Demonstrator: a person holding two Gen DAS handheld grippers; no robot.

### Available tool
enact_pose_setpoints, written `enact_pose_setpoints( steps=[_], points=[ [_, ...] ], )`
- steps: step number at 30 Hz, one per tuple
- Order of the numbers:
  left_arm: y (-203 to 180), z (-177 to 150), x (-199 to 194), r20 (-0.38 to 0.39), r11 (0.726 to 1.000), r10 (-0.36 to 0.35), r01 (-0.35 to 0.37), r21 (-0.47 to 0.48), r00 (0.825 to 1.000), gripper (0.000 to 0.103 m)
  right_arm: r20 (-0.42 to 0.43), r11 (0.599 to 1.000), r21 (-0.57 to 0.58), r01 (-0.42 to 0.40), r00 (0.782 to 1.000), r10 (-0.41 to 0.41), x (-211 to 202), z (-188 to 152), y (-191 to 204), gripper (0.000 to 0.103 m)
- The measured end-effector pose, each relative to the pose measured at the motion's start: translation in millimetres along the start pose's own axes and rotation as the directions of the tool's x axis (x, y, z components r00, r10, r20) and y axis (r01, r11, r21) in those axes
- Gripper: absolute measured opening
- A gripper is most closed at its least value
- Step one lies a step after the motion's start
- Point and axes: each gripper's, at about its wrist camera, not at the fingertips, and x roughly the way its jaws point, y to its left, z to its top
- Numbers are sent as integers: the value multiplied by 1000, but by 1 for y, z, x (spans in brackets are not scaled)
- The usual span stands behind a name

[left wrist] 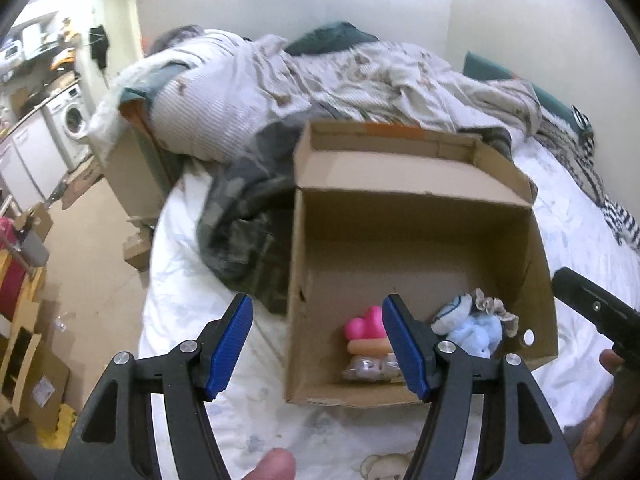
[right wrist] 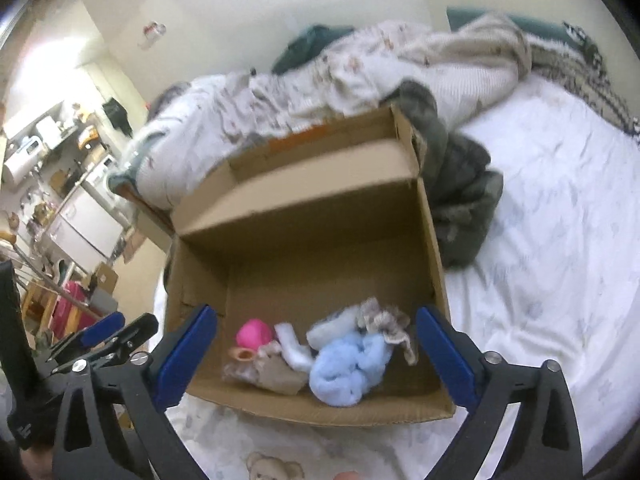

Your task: Organize soft objects

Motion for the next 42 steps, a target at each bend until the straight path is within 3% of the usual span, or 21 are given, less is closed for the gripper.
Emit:
enact_pose_setpoints(
  steps=[5, 9, 13, 15, 24, 42],
  points=[
    [15, -8, -18, 4, 999, 5, -5, -37, 1000, 67, 22, 1000, -24, 13, 1000, -12, -13, -6, 9, 103],
    [30, -19, -40, 48, 996, 12, -8, -89, 999, 91, 64, 997, -66, 39, 997, -35, -33, -11, 19, 103],
    [34, -25, -57, 90, 997, 19, -12, -73, 996, 95, 70, 994, -108, 30, 997, -22, -47, -20, 28, 103],
    [31, -31, -61, 100, 999, 19, -15, -44, 995, 103, 62, 995, -102, 21, 998, -15, -51, -27, 29, 103],
    [15, -41, -60, 109, 1000, 15, -15, 1, 994, 103, 33, 992, -116, 54, 998, -50, -35, -34, 35, 103],
    [13, -42, -56, 96, 1000, -21, 21, 1, 995, 103, 12, 990, -123, 71, 997, -70, -26, -40, 37, 103]
  ],
)
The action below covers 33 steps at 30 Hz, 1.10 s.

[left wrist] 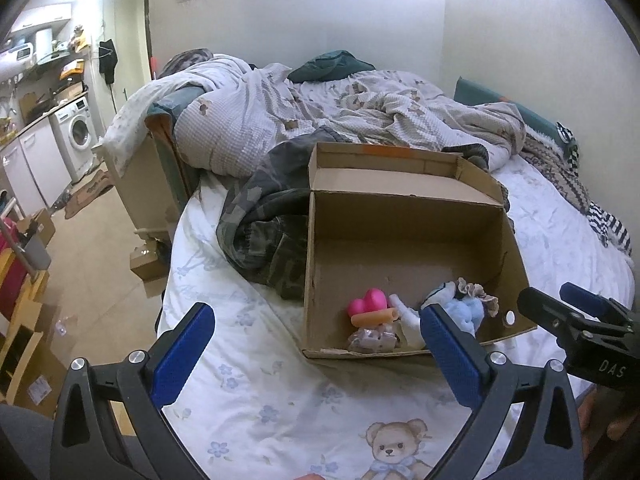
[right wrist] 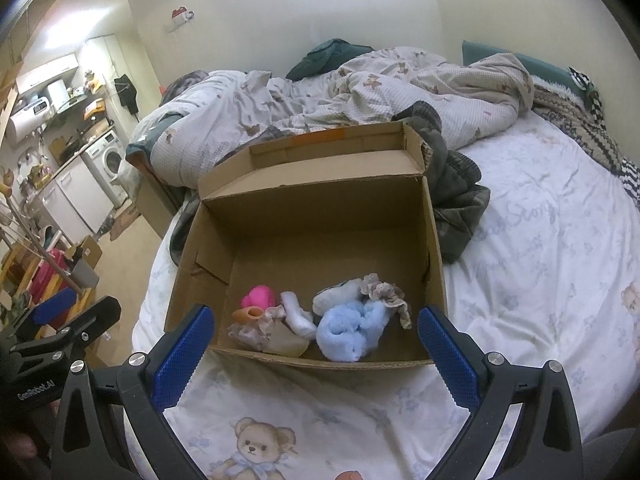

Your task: Organize soft objects

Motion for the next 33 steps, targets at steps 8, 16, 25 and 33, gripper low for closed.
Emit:
enact_pose_setpoints(
  steps=[8, 16, 25, 33],
  points=[
    [-2, 0, 1, -3, 1000, -8, 8, 4, 1000, 103, -1, 1000, 0, 2, 1000, -2, 1, 0, 0, 103],
    [-1, 1, 0, -3, 1000, -6, 6, -5, 1000, 103, -1, 1000, 0, 3, 1000, -3, 0, 0, 0, 103],
    [1, 1, 1, -8, 1000, -11, 11, -15, 1000, 103, -2, 1000, -2, 2, 1000, -2, 0, -1, 1, 103],
    [1, 1, 2, -16, 1000, -16, 16, -22, 1000, 103, -3, 1000, -3, 4, 1000, -4, 0, 0, 1, 103]
  ],
)
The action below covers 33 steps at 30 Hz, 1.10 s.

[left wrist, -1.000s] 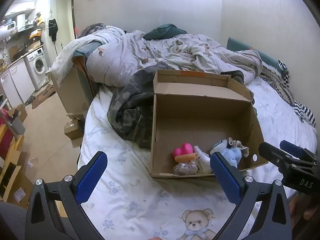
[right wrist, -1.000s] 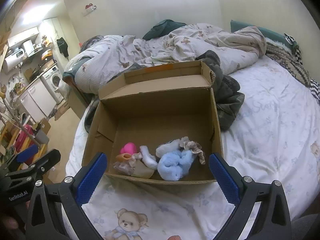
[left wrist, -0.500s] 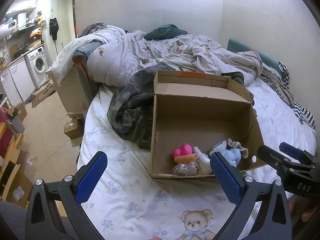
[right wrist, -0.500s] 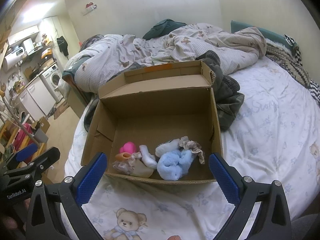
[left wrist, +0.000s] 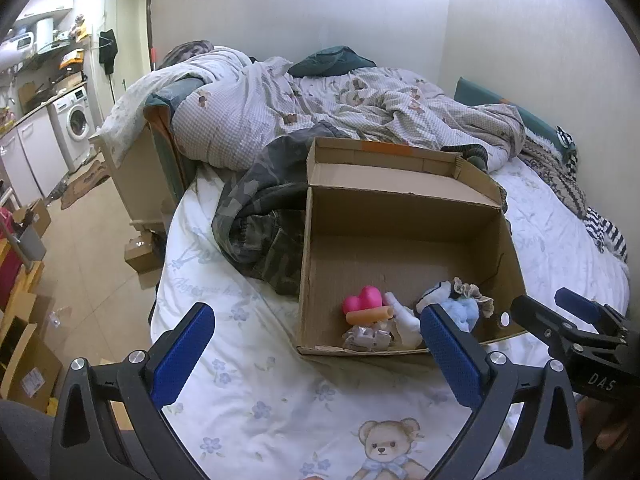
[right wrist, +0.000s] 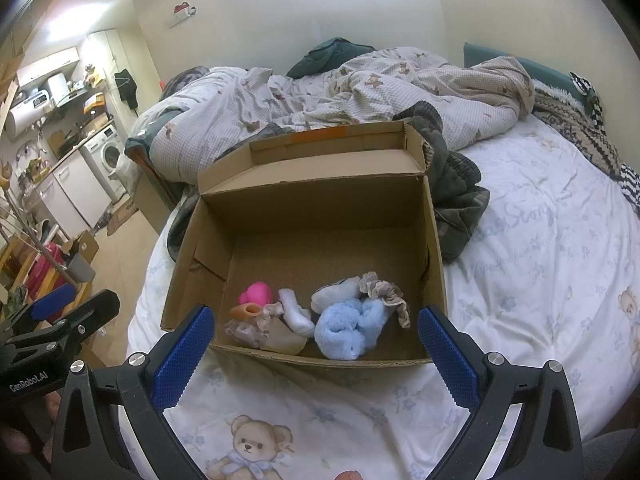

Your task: Organize soft objects

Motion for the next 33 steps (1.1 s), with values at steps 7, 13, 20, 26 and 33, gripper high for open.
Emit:
enact_pose_setpoints(
  steps=[7, 13, 20, 26, 33],
  points=[
    [0, 0, 1, -3, 1000, 2, -2, -2, 1000, 103, -1, 1000, -1, 0, 1000, 0, 0, 0, 0, 103],
    [-1, -1, 1, -6, 1000, 2, -2, -2, 1000, 103, 1, 1000, 1, -2, 1000, 2, -1, 0, 0, 103],
    [-1, -1, 2, -10, 1000, 2, -2, -5, 1000, 103, -1, 1000, -2, 1, 1000, -1, 0, 0, 0, 103],
    [-1, -2, 3, -12, 1000, 1, -1, -7, 1000, 103, 3, 1000, -2, 0, 1000, 0, -1, 0, -2, 103],
    [-1, -2, 3, -14, 1000, 1, -2, -8, 1000, 103, 1, 1000, -5, 2, 1000, -2, -1, 0, -1, 103]
  ],
)
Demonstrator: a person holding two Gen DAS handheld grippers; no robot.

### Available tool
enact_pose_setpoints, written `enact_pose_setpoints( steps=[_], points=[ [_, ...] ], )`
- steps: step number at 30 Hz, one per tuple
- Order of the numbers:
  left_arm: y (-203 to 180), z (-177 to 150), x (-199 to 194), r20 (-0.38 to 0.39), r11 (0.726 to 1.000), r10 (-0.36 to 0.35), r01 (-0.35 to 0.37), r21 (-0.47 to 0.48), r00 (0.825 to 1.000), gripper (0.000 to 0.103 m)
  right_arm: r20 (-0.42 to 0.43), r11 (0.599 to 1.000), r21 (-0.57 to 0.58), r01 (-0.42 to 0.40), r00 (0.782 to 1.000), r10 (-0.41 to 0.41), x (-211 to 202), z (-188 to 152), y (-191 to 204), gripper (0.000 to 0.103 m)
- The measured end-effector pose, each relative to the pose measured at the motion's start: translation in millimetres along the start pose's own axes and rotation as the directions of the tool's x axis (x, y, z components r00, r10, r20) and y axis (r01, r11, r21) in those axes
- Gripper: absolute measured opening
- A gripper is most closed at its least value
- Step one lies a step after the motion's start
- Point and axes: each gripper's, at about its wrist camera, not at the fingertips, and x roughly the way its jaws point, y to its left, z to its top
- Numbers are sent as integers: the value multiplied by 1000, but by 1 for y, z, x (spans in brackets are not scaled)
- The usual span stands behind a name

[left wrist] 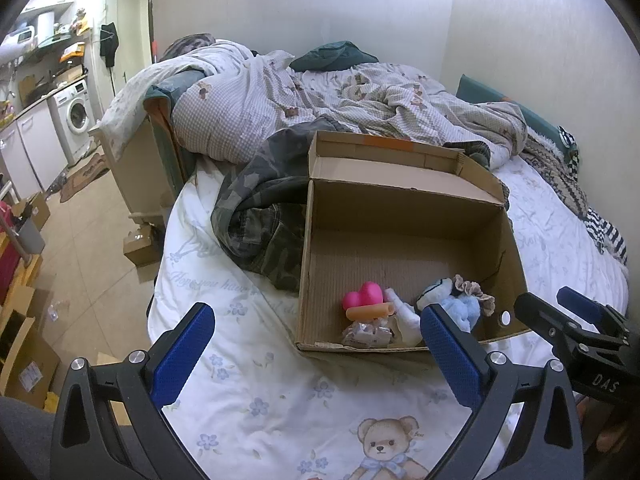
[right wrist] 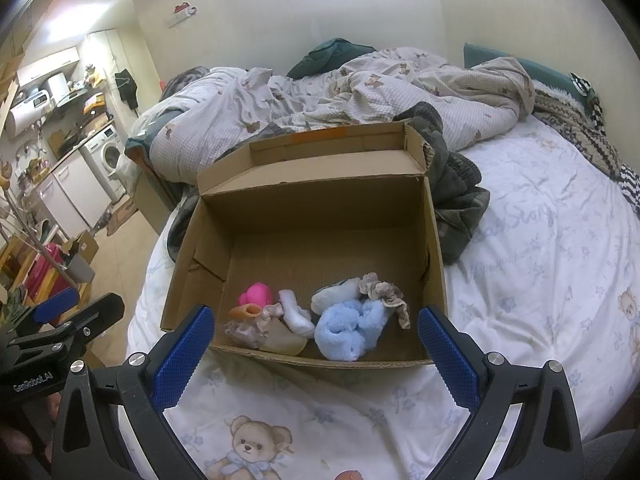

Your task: Organize soft objects

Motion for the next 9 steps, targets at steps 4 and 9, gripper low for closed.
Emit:
enact_pose_setpoints(
  steps=[4, 9],
  points=[
    [-1, -2, 0, -1, 1000, -6, 6, -9, 1000, 103, 1, 1000, 0, -2, 1000, 2, 0, 0, 0, 103],
    [-4, -5, -4, 7, 1000, -16, 16, -8, 1000, 103, 0, 1000, -1, -1, 1000, 1, -1, 0, 1, 103]
  ],
)
